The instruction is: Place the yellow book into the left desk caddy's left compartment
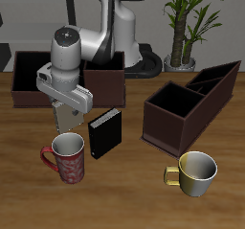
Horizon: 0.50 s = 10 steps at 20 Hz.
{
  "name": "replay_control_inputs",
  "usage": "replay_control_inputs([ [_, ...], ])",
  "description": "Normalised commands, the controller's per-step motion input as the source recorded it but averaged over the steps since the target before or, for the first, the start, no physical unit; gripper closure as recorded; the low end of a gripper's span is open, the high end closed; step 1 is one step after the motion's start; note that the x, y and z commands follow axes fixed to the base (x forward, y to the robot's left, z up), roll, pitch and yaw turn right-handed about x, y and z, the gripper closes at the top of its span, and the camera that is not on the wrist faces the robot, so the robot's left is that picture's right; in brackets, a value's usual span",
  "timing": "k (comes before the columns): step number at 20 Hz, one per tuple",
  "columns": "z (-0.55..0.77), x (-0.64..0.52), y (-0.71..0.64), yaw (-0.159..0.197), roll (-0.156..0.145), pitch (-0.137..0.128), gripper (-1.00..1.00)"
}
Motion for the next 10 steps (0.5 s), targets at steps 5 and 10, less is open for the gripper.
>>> replay_control_inputs([
  [5,-0.20,0.04,-0.04,-0.037,-0.004,0.025,1.00],
  [10,-0.02,0.04,-0.06,-0.013,-0.003,0.007,1.00],
])
